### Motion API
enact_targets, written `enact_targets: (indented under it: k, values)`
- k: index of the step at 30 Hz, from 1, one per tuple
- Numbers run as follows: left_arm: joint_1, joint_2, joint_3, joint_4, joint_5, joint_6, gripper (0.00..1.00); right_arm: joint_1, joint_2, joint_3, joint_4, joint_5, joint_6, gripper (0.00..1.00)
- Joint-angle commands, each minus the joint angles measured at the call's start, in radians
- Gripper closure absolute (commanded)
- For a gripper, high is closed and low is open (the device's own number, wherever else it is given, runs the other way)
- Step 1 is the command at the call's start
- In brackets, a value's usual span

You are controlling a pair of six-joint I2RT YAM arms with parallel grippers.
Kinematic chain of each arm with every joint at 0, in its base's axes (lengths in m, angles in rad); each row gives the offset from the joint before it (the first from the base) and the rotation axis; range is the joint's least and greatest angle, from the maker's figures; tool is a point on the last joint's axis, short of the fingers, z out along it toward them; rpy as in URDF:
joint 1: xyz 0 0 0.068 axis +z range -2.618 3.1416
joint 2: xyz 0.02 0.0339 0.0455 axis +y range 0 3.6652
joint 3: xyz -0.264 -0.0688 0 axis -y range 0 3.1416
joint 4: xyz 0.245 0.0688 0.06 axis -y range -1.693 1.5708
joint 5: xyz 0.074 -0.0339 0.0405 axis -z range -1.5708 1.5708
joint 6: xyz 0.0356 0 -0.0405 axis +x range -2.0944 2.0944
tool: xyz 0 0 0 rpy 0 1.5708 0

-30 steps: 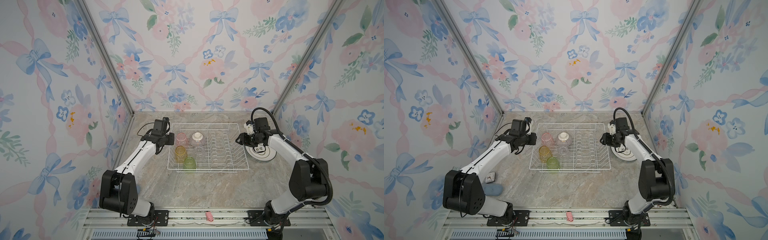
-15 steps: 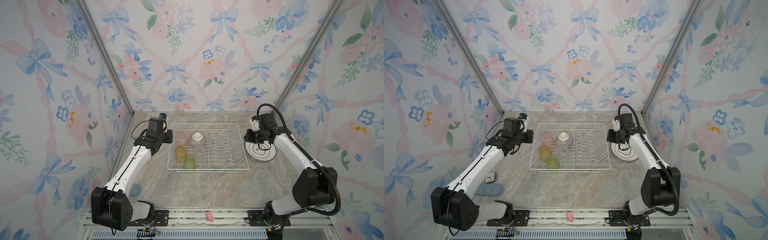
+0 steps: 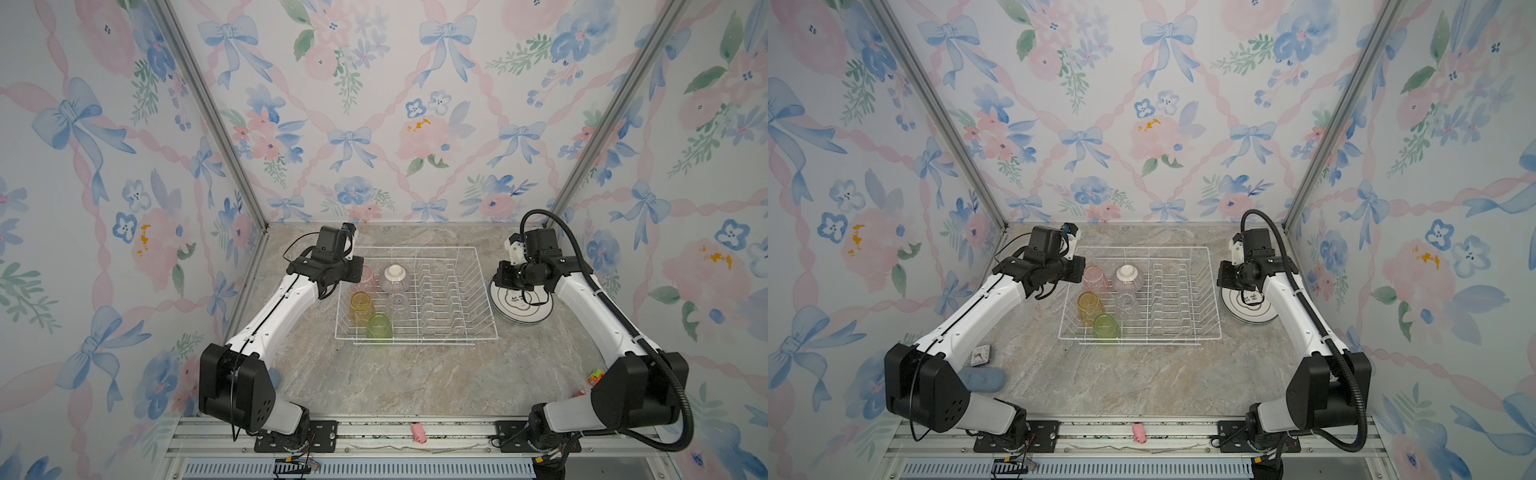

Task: Unload the mixed dishes from the dish rack

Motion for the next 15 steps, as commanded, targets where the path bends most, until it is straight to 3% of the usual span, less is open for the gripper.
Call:
enact_targets:
  k: [1,8,15]
  values:
    - [-0.031,0.034,0.028,-0.046,0.025,0.010,0.94,0.011,-0.006,-0.020,-0.022,0.015,0.012,1.00]
    - [-0.066,0.111,0.085,-0.108,0.037,0.002,0.96,0.021,-0.005,-0.029,-0.012,0.012,0.013,1.00]
    - [-0.071,0.239,0.237,-0.262,-0.011,-0.019,1.00,0.047,-0.004,-0.051,0.019,-0.002,0.018,1.00]
